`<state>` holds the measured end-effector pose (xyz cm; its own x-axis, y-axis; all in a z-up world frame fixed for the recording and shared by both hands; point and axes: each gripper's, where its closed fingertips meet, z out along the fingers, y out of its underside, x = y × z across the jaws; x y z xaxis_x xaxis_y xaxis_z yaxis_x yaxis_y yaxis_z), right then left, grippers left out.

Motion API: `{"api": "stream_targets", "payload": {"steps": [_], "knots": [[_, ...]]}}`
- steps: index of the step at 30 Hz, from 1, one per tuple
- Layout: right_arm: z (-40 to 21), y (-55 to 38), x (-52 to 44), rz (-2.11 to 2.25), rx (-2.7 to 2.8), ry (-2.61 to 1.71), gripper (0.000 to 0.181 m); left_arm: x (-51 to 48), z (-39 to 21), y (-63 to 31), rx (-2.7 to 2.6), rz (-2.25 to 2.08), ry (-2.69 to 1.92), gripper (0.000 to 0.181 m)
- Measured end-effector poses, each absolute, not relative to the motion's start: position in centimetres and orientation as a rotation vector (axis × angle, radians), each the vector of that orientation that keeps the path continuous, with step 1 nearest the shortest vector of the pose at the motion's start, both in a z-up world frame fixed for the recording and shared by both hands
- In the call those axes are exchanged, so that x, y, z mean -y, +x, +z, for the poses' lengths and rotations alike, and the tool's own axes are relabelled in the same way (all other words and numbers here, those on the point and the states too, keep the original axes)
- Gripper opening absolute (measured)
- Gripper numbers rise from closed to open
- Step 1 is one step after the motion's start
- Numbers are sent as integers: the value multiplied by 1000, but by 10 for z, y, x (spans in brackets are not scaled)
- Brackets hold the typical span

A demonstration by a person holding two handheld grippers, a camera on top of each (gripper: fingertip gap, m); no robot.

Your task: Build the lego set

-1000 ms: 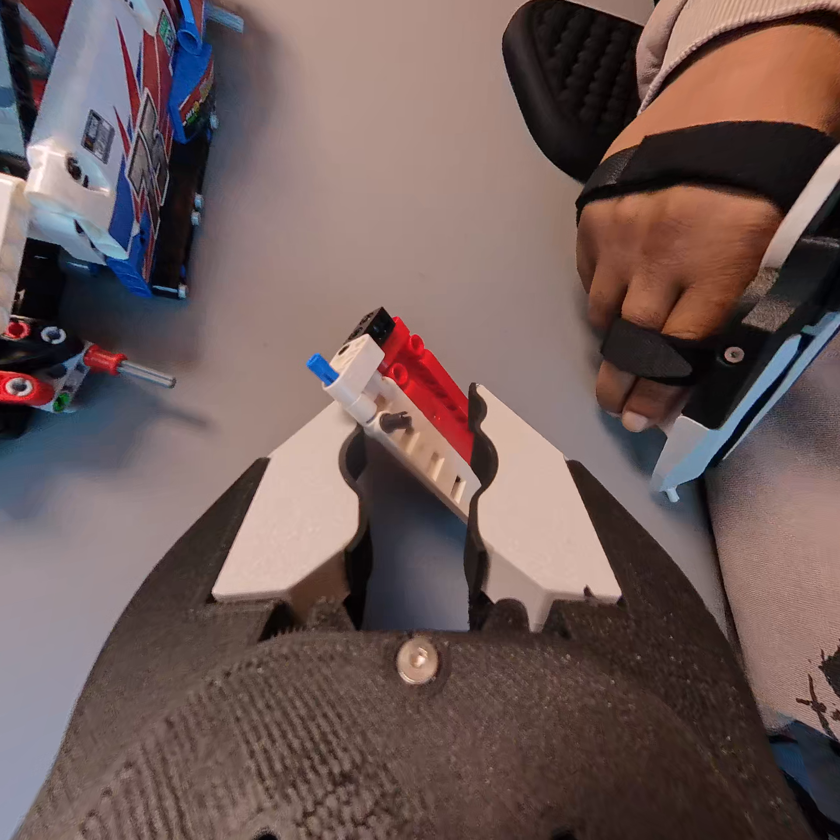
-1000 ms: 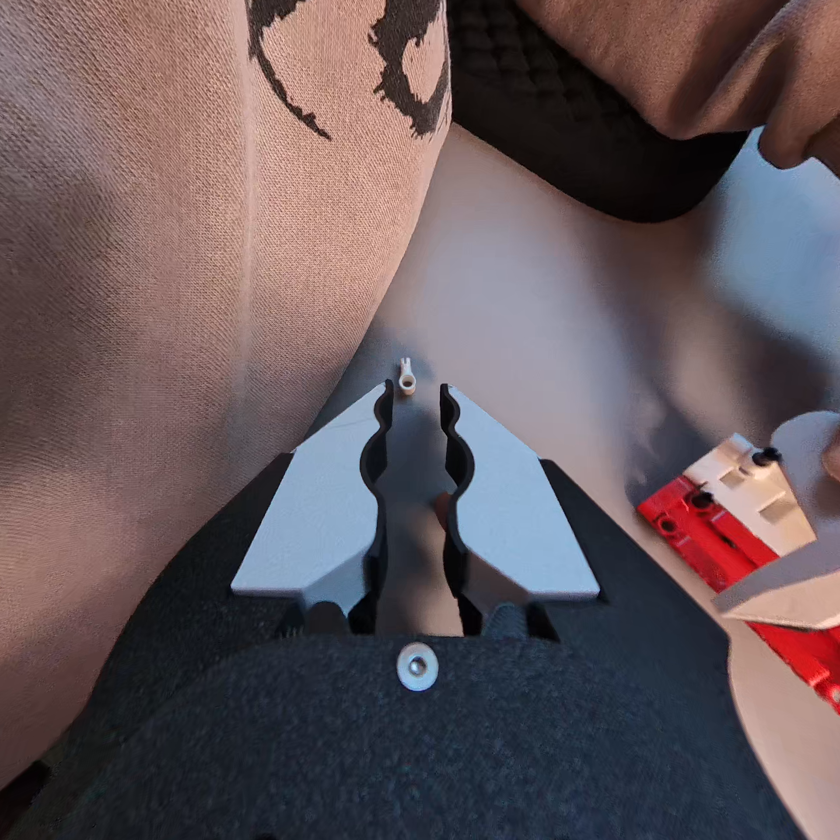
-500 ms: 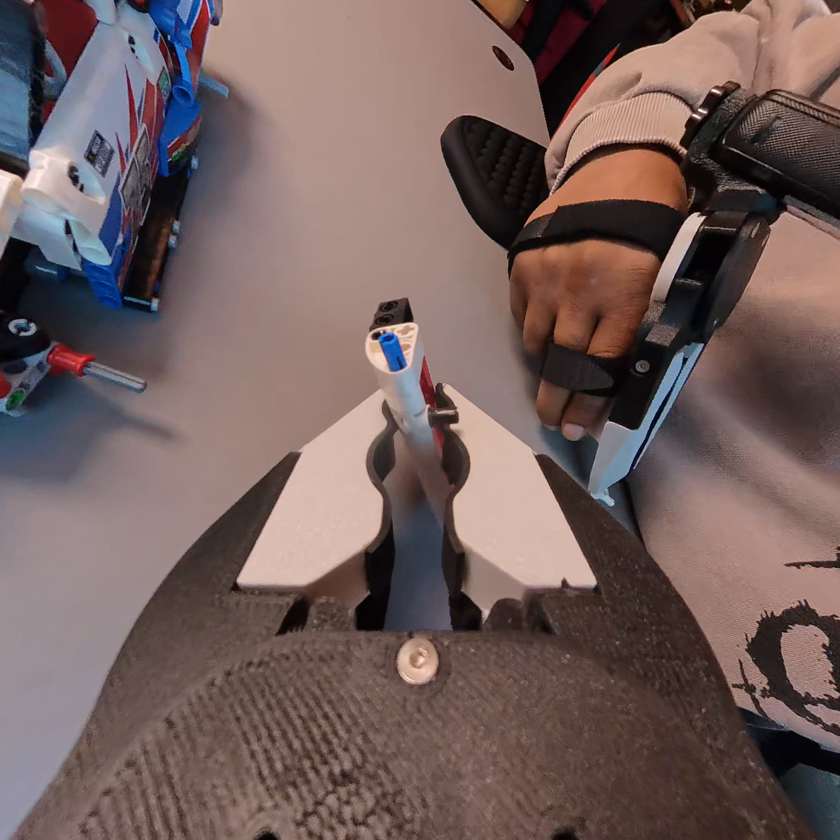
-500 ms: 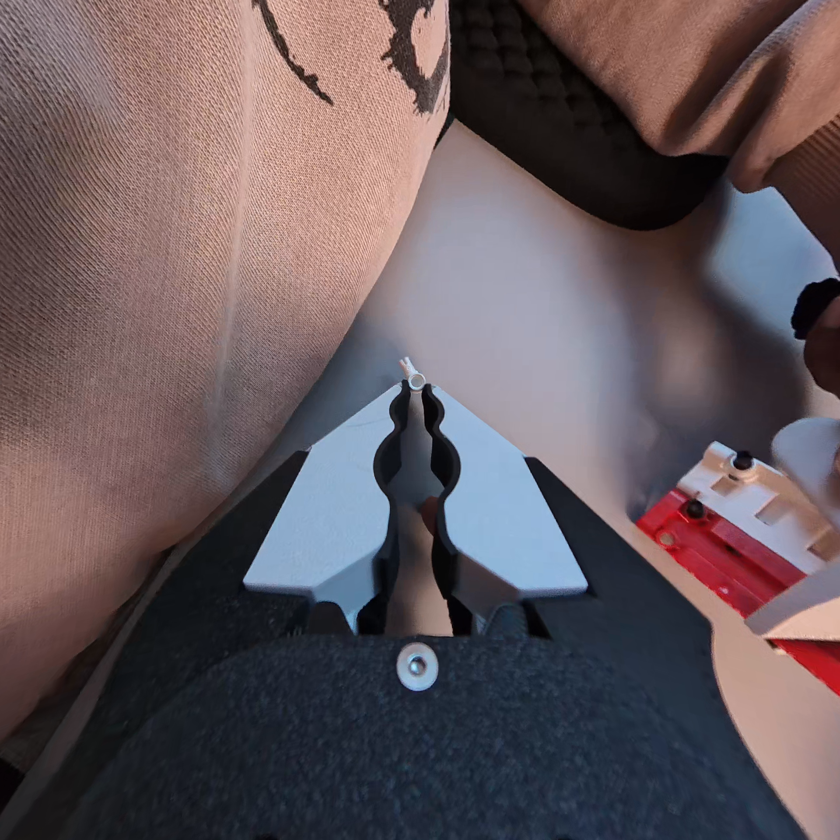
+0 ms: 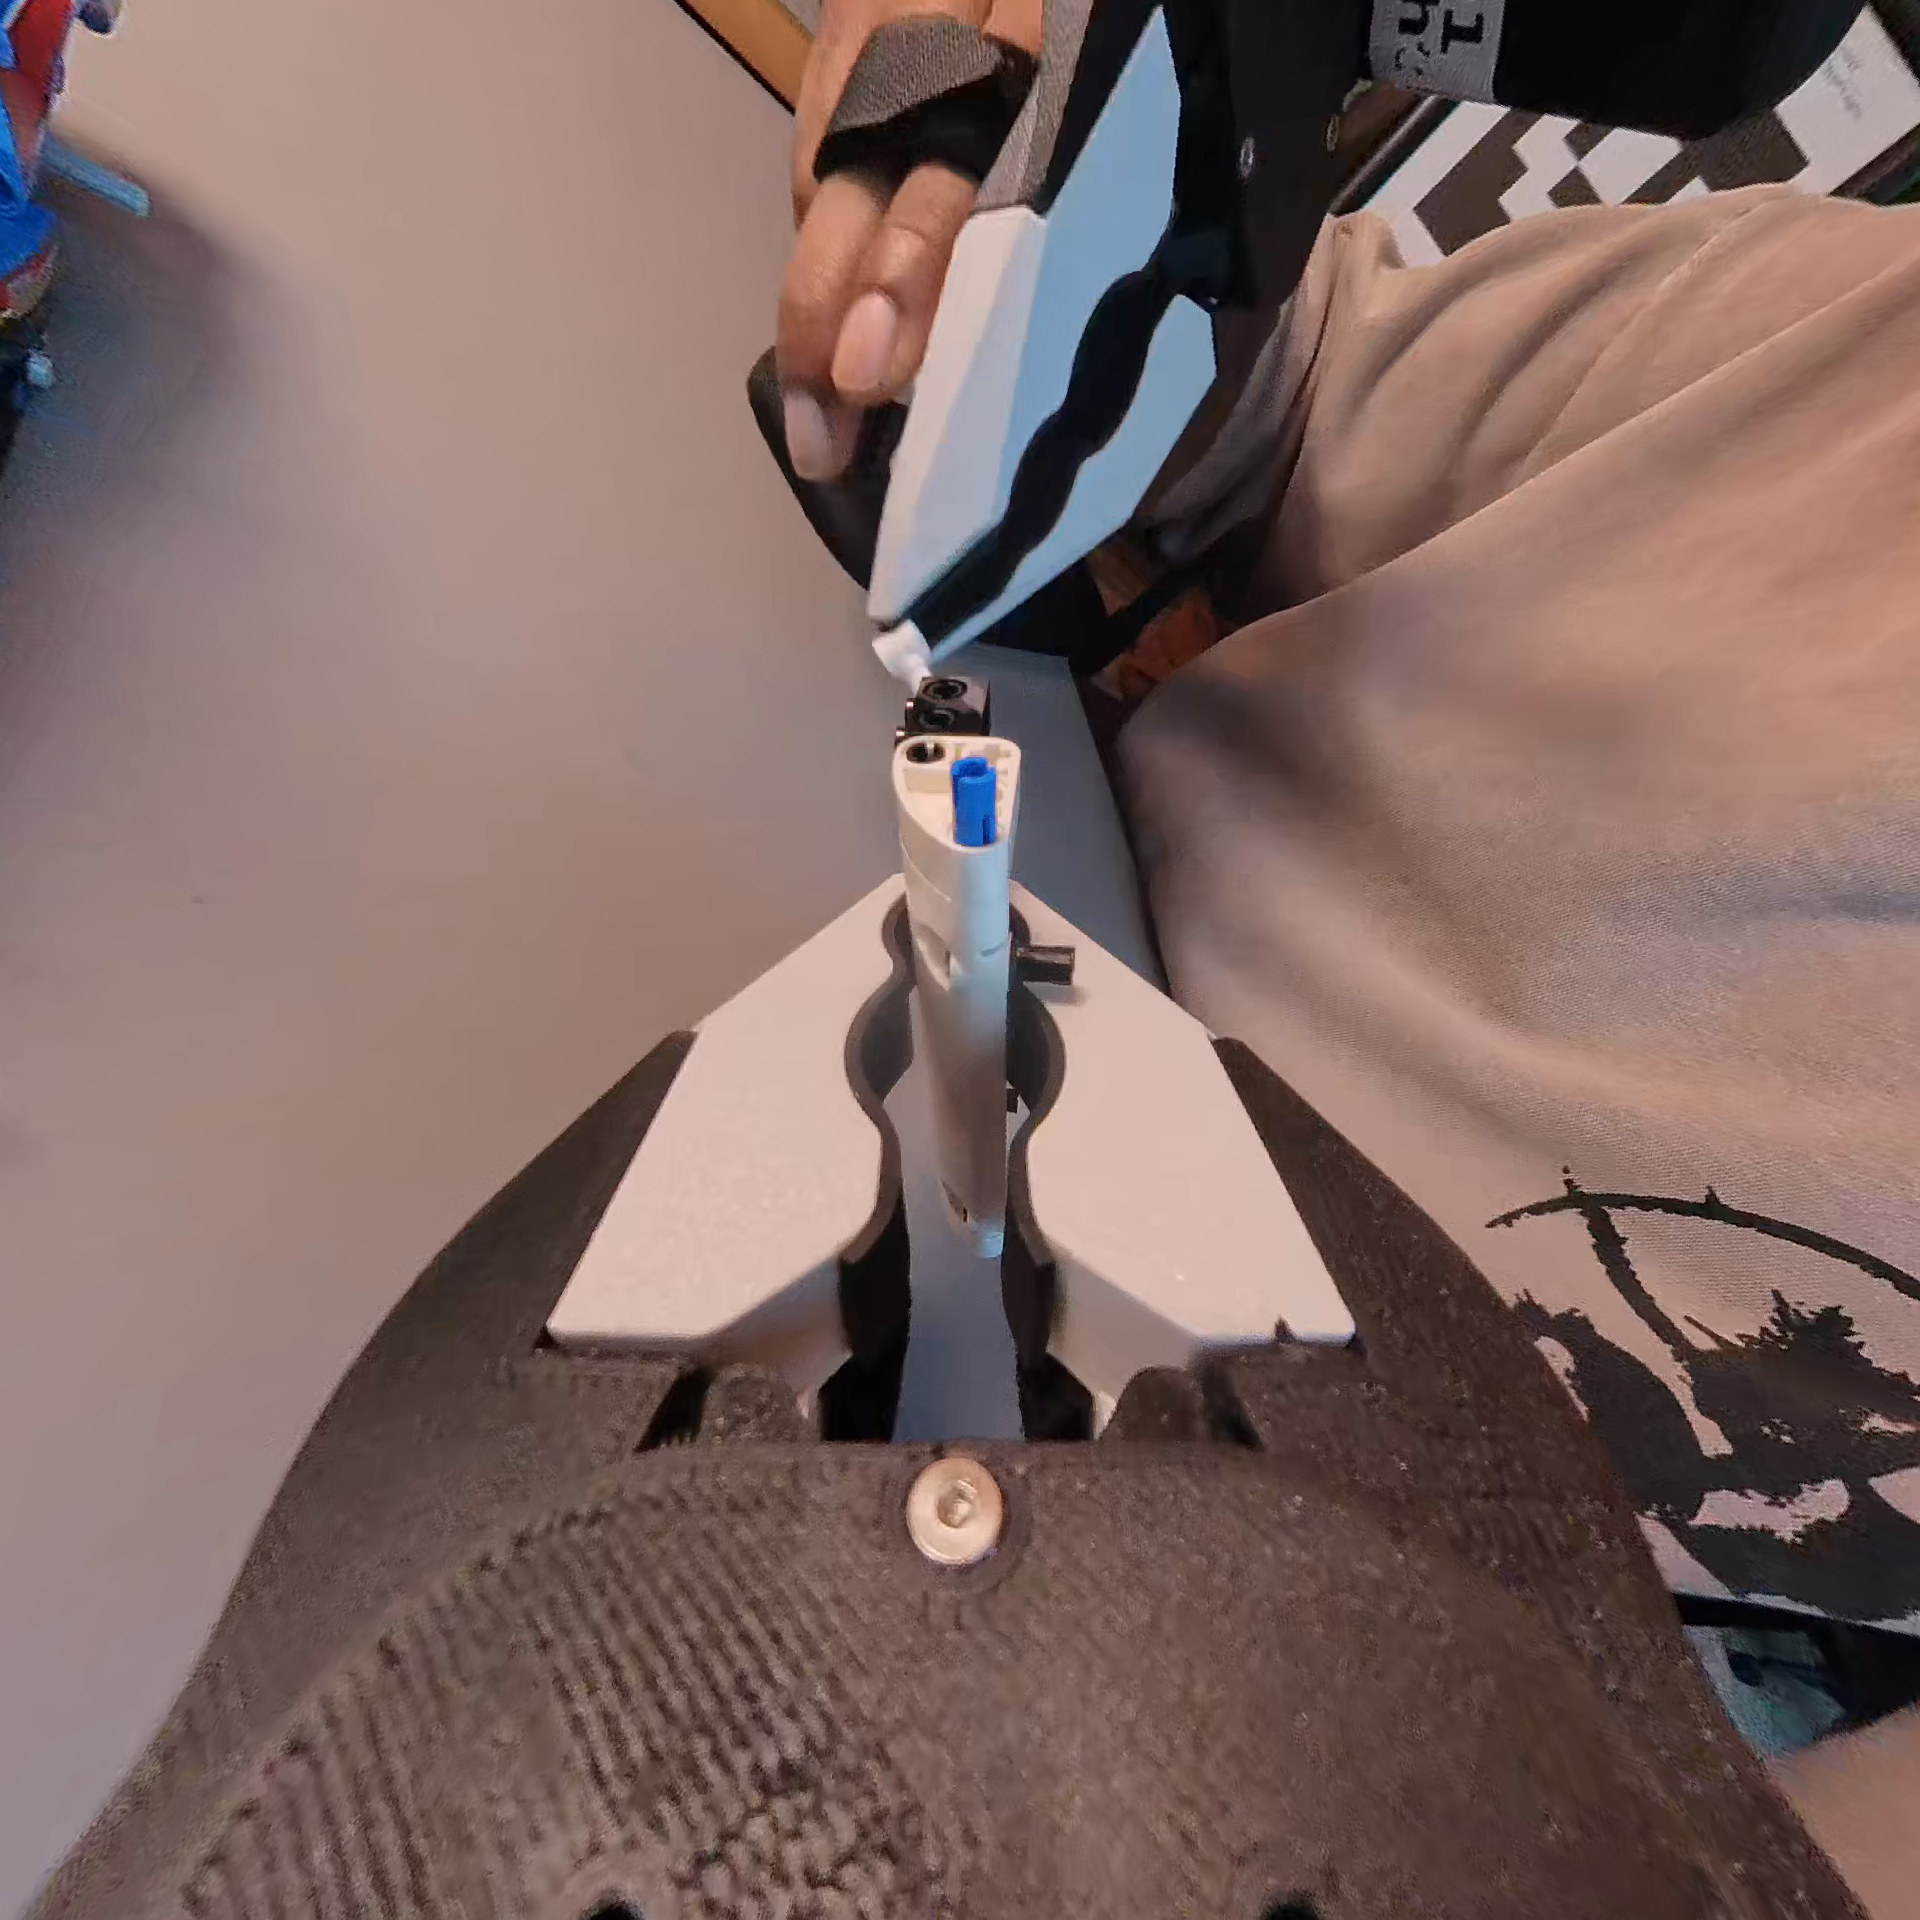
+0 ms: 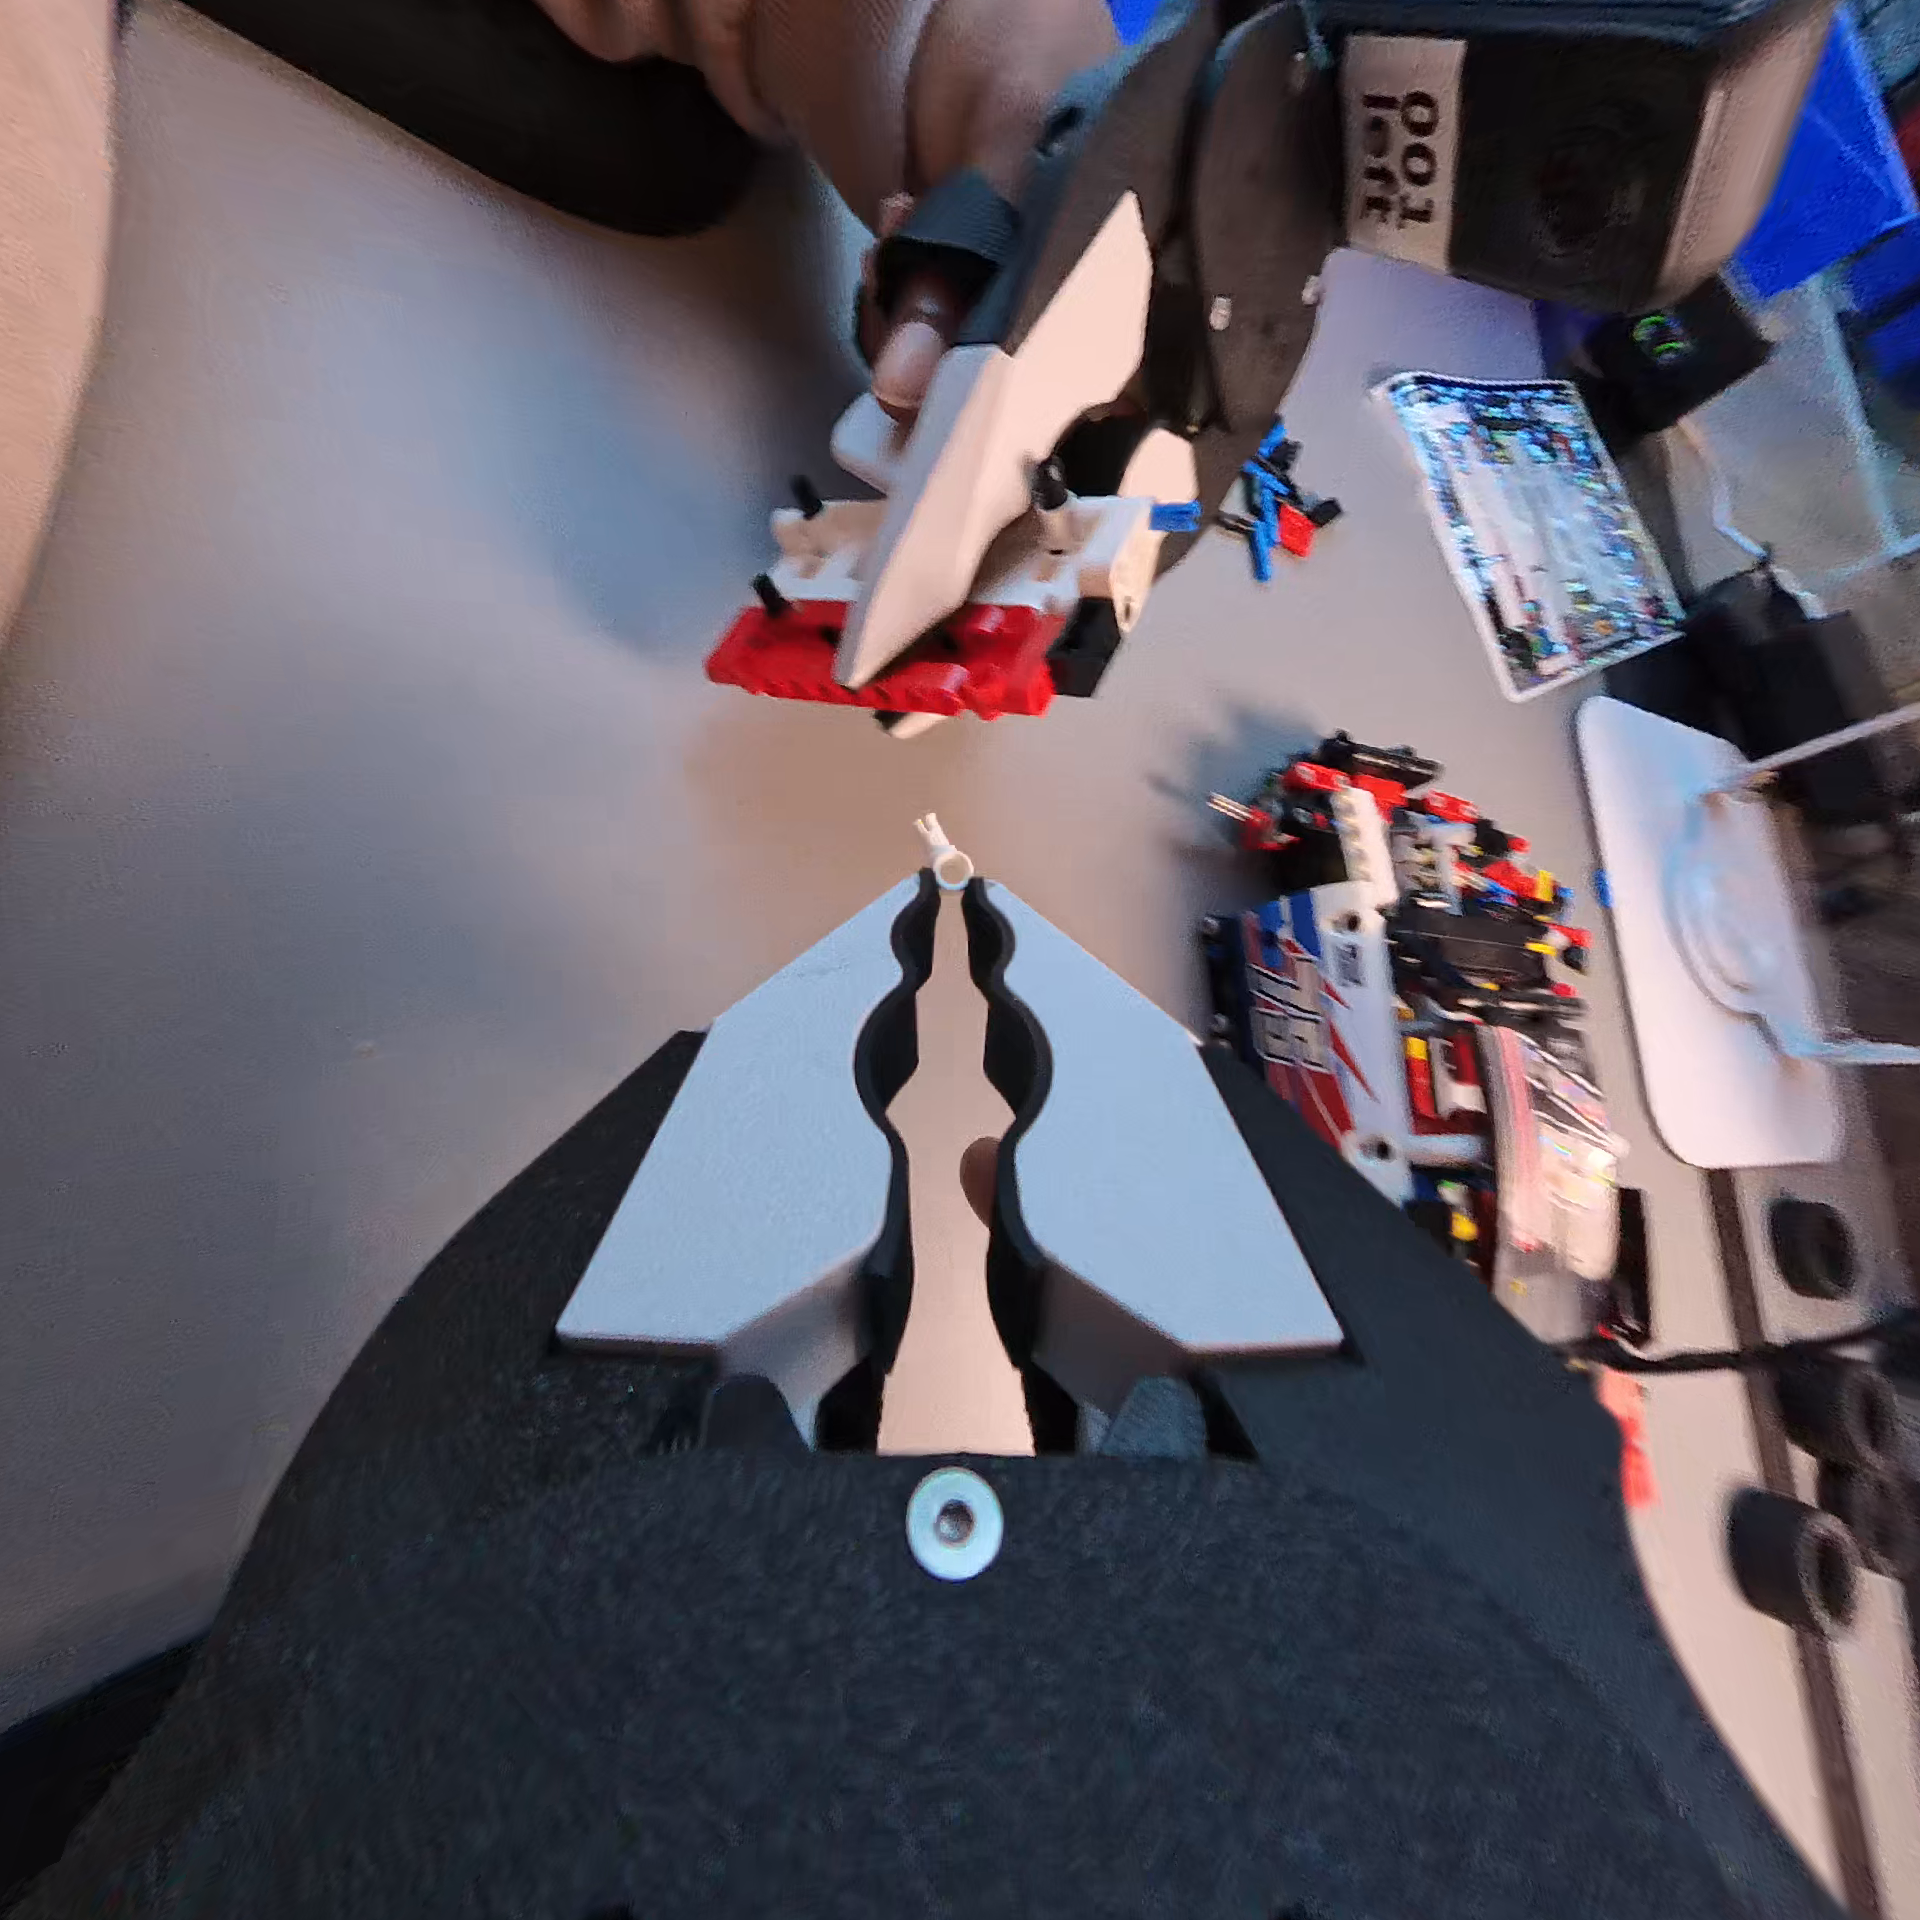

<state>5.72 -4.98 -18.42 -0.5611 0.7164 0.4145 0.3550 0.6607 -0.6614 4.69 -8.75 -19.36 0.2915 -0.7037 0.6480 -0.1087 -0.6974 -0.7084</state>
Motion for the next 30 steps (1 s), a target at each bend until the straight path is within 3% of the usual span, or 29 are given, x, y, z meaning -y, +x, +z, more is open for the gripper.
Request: {"api": "stream_targets", "payload": {"steps": [15, 30], "knots": [[-185, 49, 44, 361, 2360, -466, 2, 84, -211, 69, -602, -1524, -2155, 8], [-185, 57, 57, 357, 2465, -238, 2, 92, -217, 74, -676, -1471, -2188, 8]]}}
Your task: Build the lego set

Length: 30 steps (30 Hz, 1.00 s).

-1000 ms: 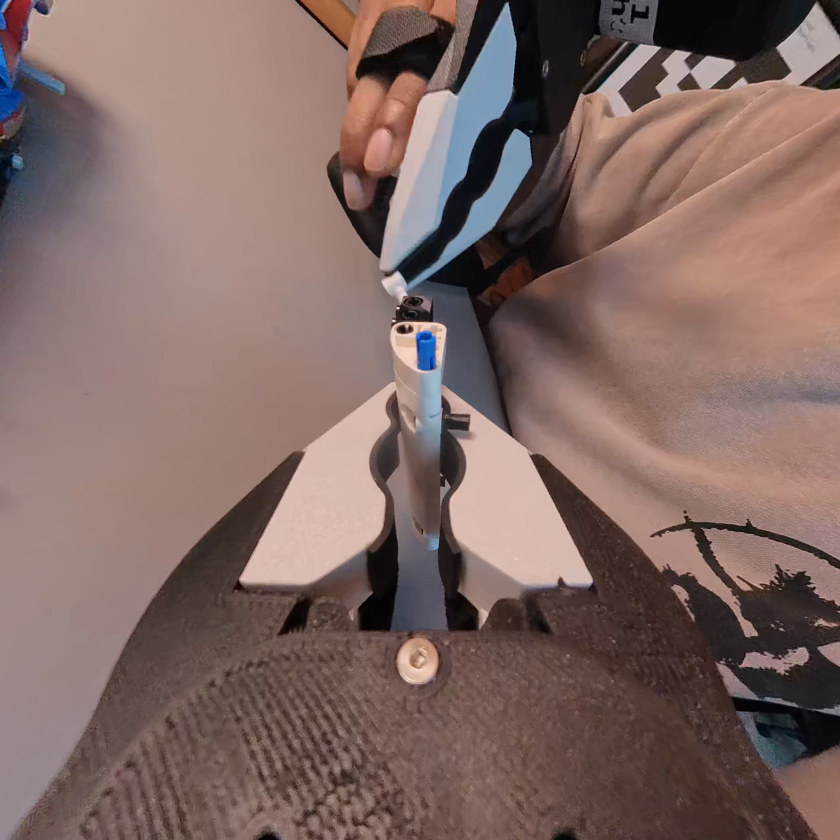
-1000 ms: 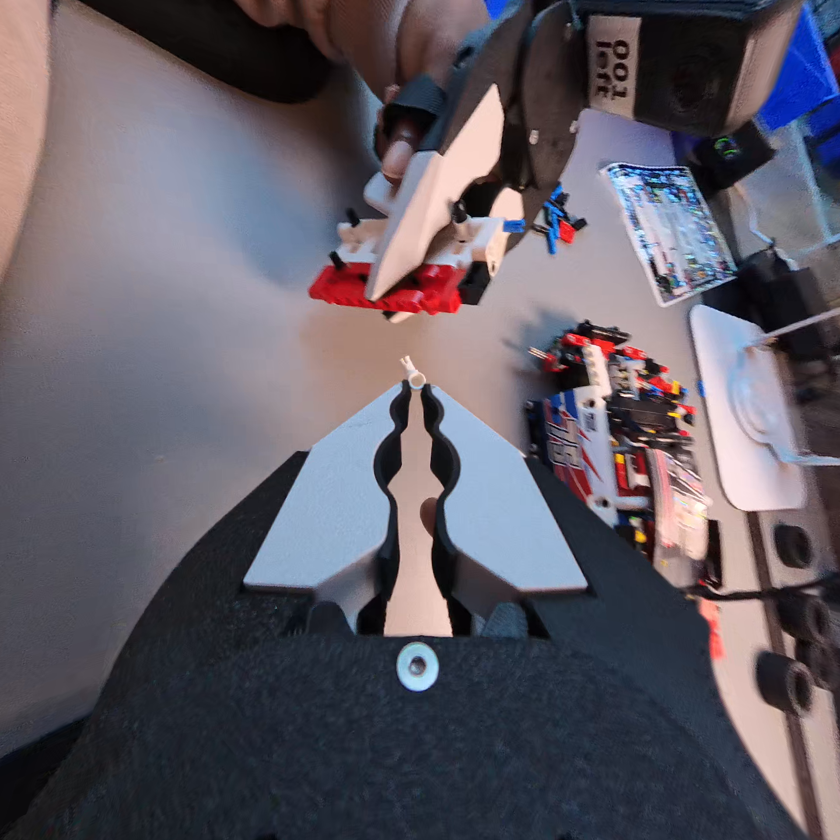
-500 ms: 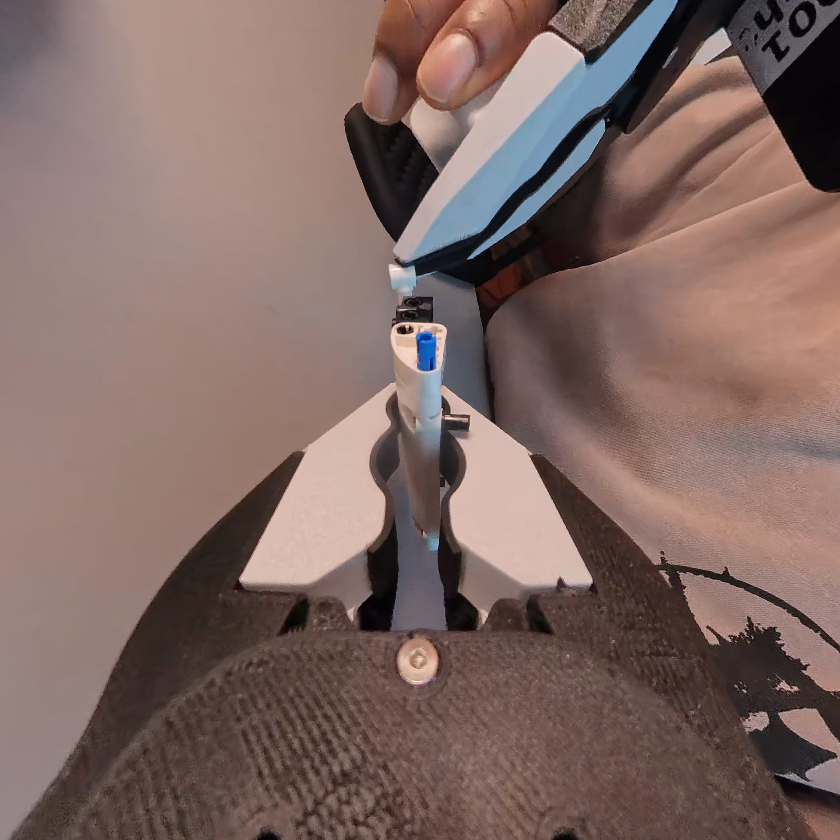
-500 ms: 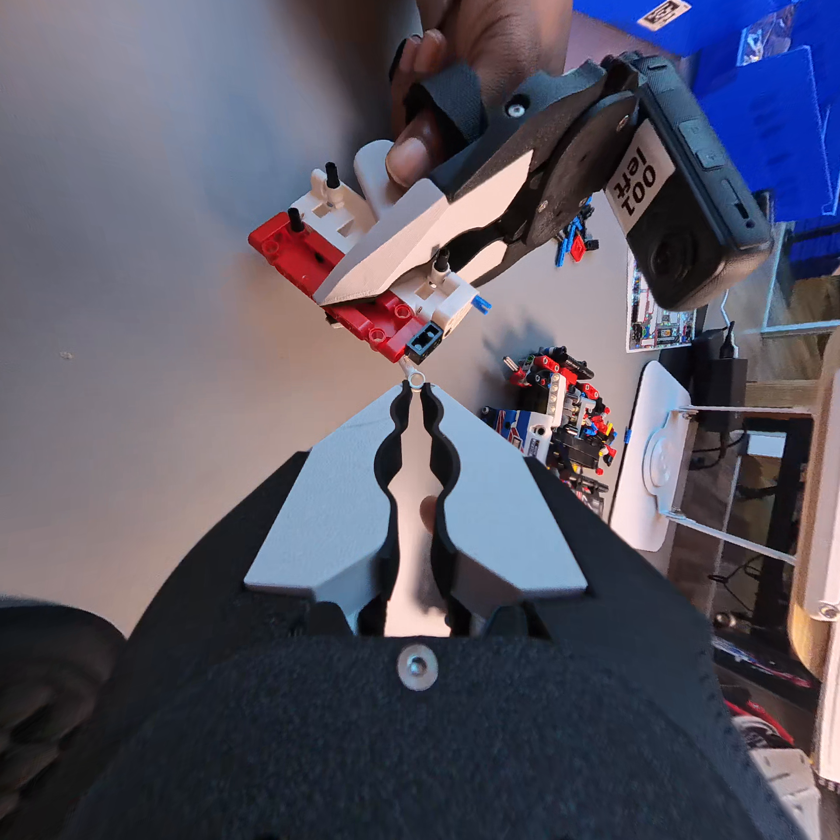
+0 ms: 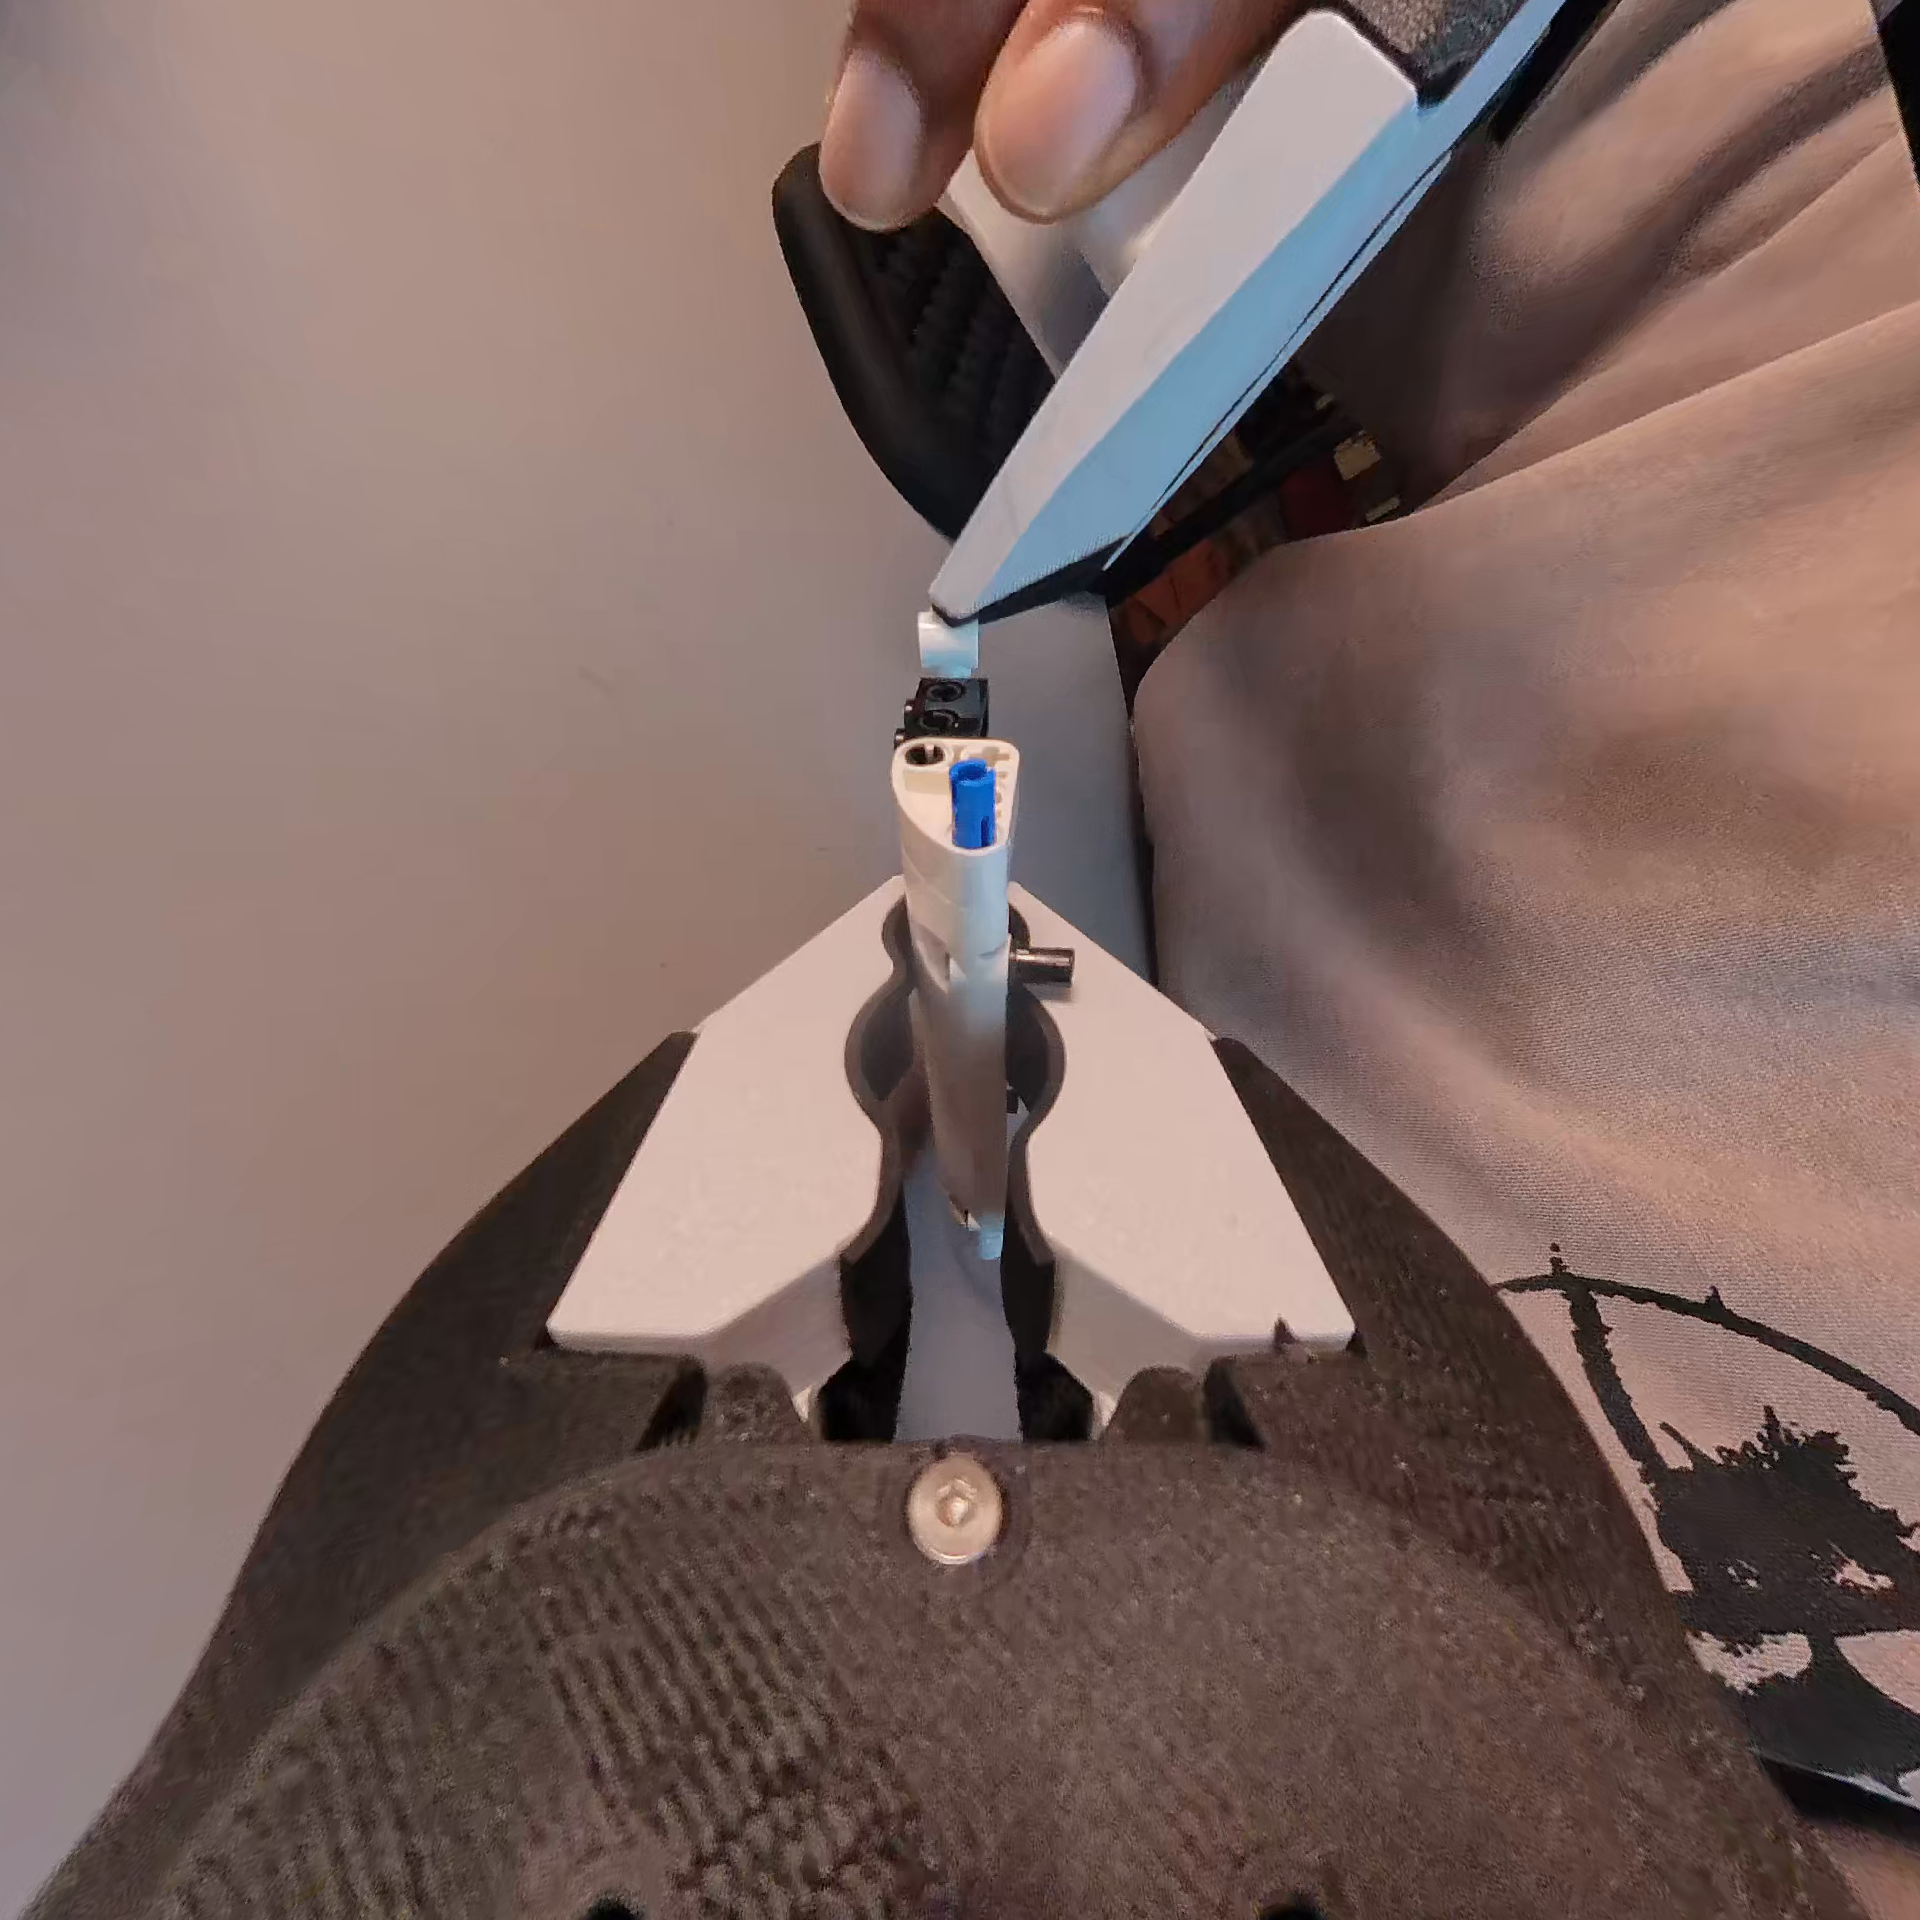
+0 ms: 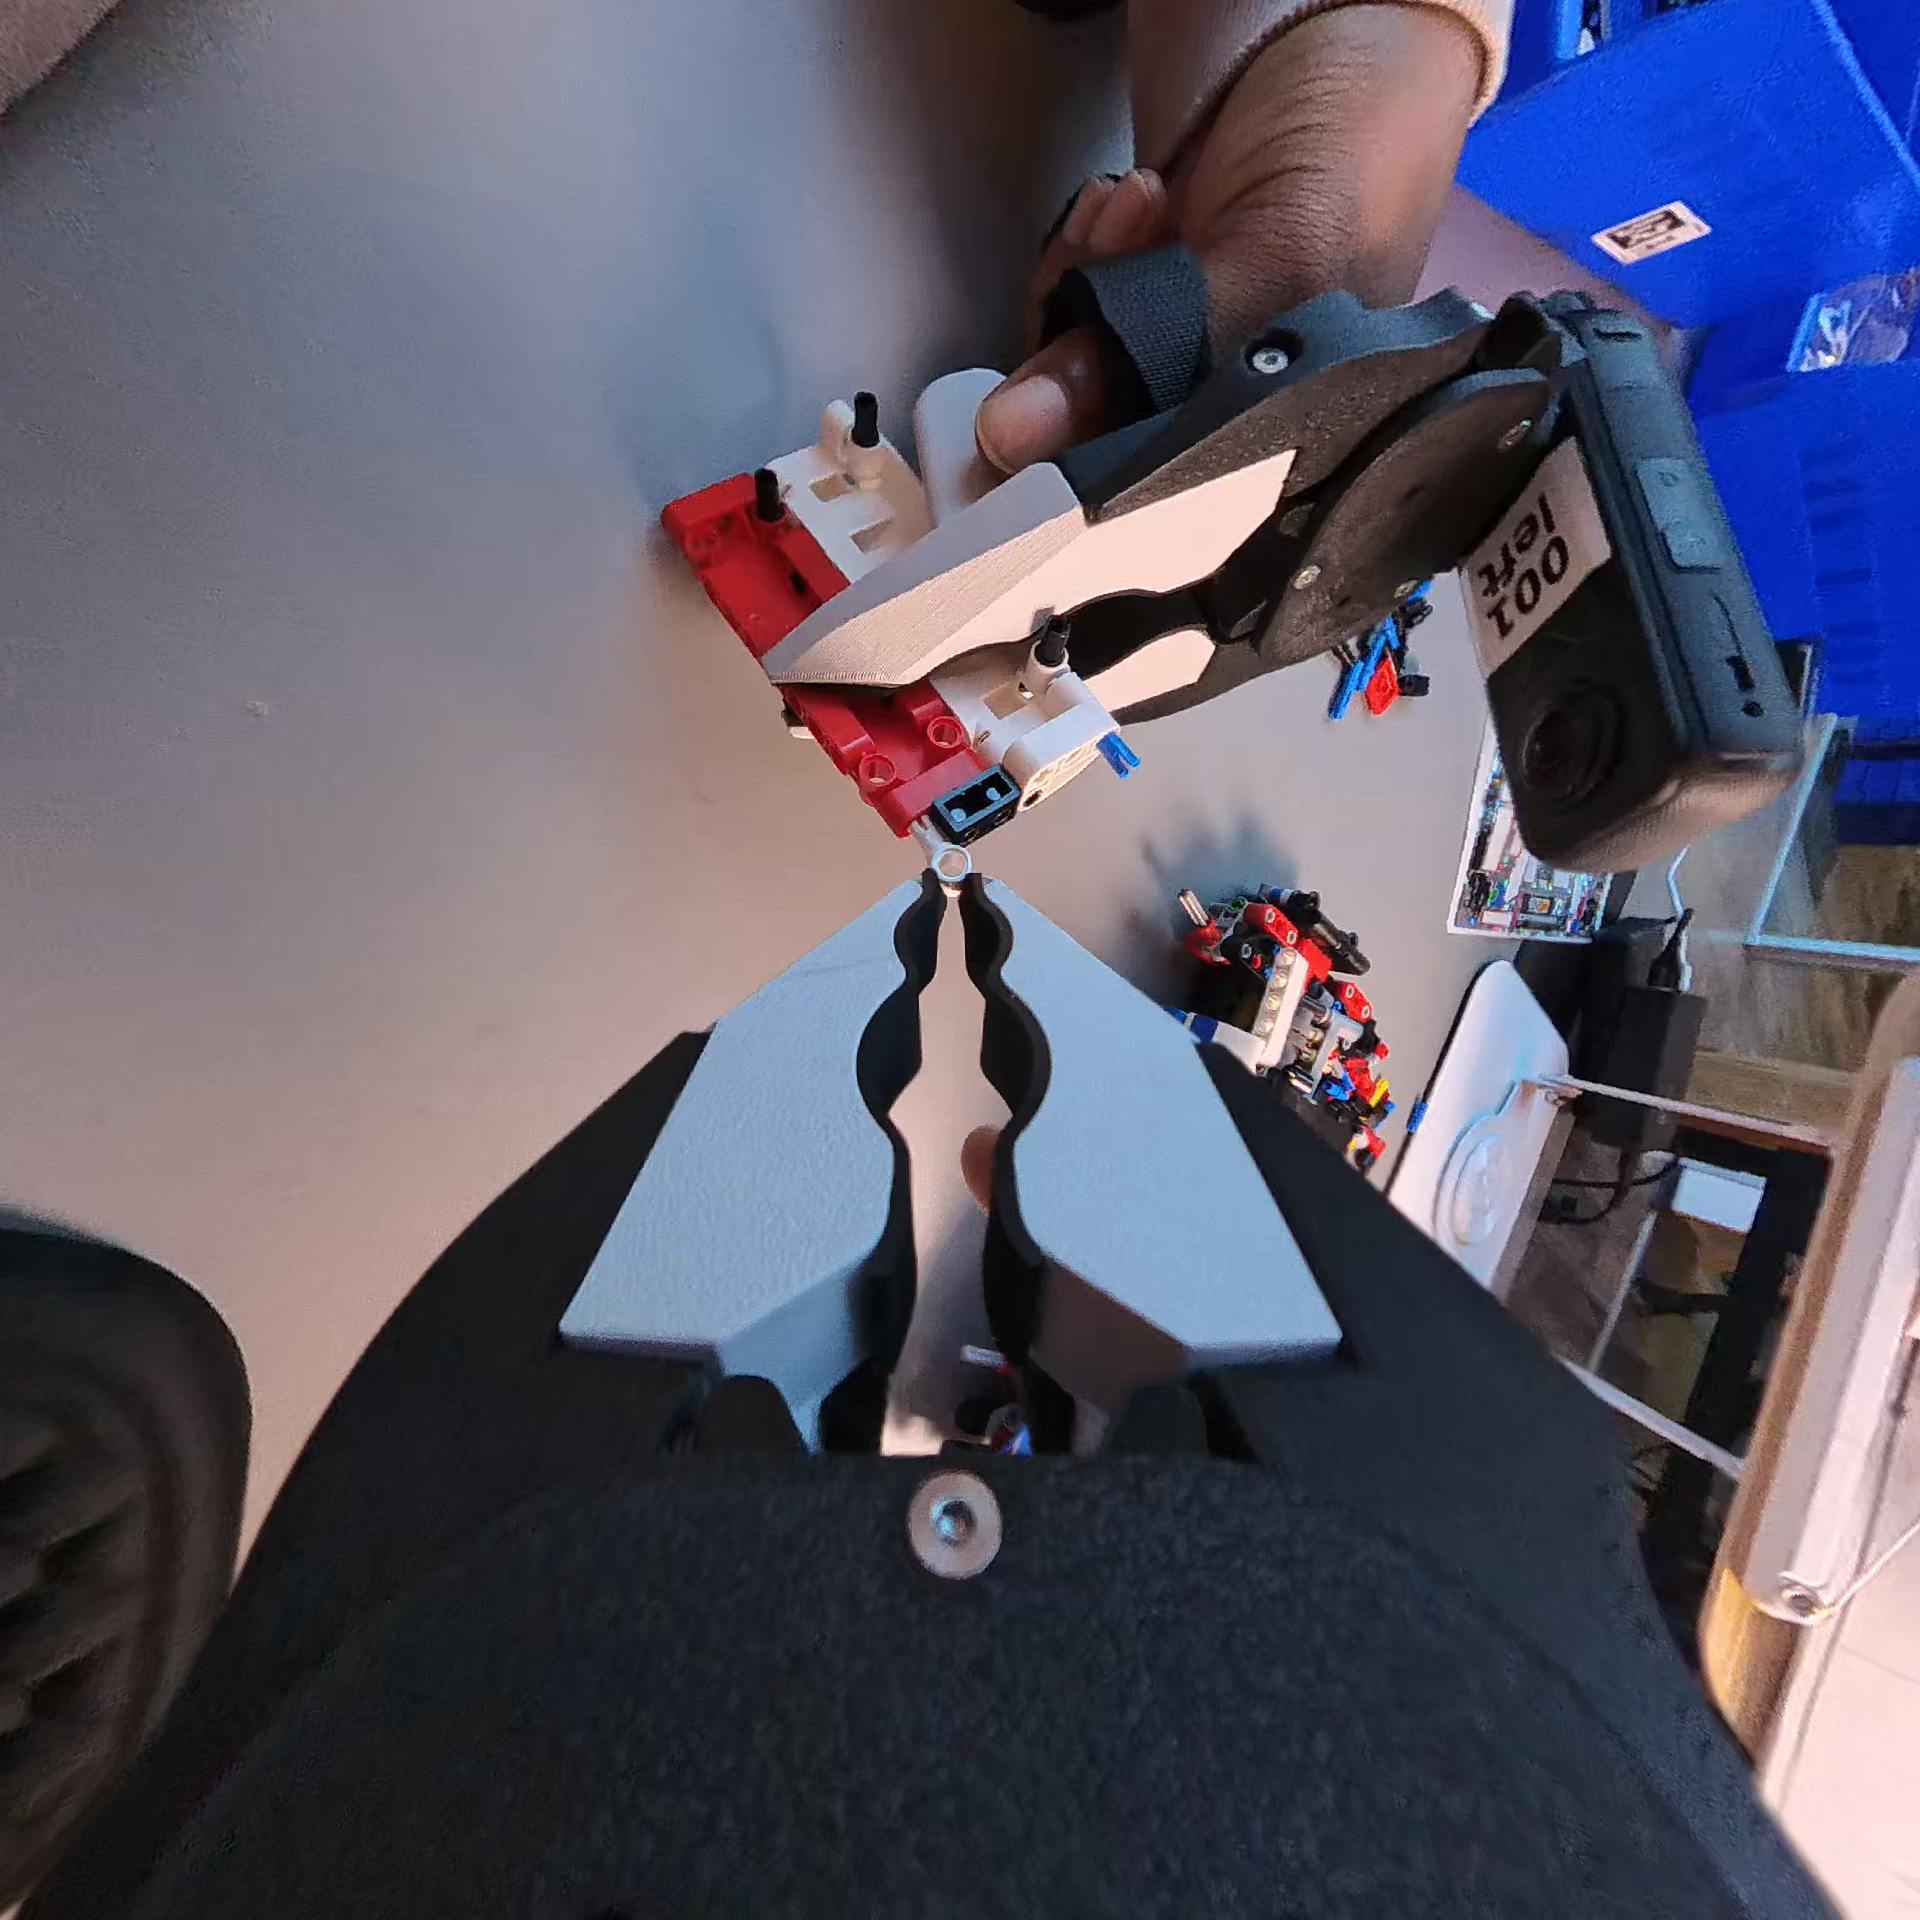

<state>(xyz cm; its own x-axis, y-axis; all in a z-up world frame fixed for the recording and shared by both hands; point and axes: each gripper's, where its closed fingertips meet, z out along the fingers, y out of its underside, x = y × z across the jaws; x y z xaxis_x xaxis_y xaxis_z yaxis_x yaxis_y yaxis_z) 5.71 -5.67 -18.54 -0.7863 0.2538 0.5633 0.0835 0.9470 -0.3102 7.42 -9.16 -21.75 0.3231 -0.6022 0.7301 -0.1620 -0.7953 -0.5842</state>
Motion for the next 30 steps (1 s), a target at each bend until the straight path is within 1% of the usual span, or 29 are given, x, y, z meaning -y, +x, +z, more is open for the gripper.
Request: {"api": "stream_targets", "payload": {"steps": [9, 16, 30], "knots": [[-182, 63, 60, 333, 2511, -148, 0, 96, -215, 77, -723, -1479, -2170, 8], [-181, 62, 61, 343, 2508, -191, 0, 97, -215, 78, -733, -1466, -2166, 8], [-170, 65, 65, 574, 2425, -358, 0, 95, -205, 82, -762, -1415, -2080, 8]]}}
